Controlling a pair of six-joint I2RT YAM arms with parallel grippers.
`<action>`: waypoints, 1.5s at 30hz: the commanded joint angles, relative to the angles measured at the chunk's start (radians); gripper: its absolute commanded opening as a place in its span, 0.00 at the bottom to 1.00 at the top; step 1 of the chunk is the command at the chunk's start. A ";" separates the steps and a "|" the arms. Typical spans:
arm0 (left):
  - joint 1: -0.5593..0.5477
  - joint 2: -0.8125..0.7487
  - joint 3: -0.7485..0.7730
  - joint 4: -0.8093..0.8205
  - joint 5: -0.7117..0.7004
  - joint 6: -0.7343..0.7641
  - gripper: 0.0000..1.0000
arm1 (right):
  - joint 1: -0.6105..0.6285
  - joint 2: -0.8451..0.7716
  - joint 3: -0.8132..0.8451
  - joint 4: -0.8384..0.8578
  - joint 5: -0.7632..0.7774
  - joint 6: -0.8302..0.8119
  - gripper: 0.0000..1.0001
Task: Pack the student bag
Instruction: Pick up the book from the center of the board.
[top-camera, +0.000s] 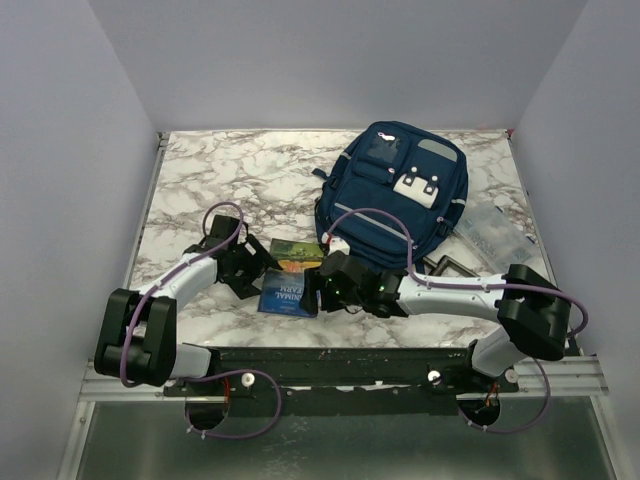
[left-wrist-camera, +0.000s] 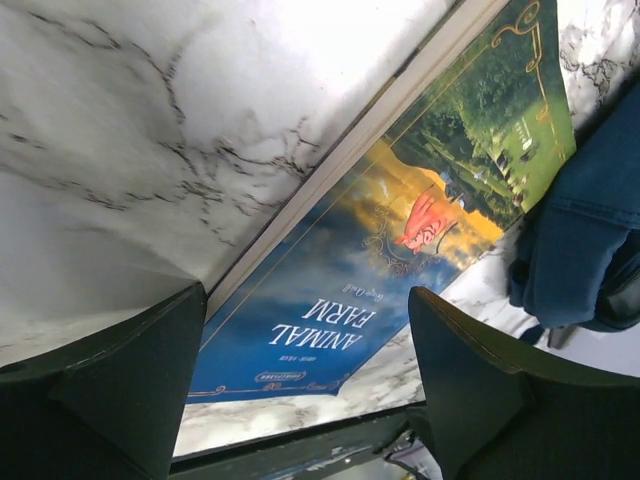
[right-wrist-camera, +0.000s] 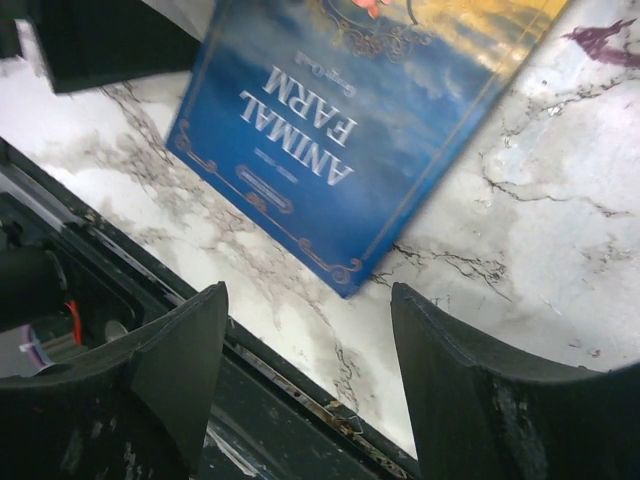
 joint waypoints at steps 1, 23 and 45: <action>-0.073 0.042 -0.055 0.078 0.114 -0.111 0.84 | -0.019 -0.034 -0.042 0.023 0.040 0.047 0.72; -0.154 -0.047 -0.152 0.294 0.244 -0.123 0.67 | -0.119 0.113 -0.108 0.115 -0.038 0.004 0.68; -0.166 -0.130 -0.170 0.331 0.237 -0.079 0.13 | -0.119 0.055 -0.142 0.146 -0.115 0.056 0.67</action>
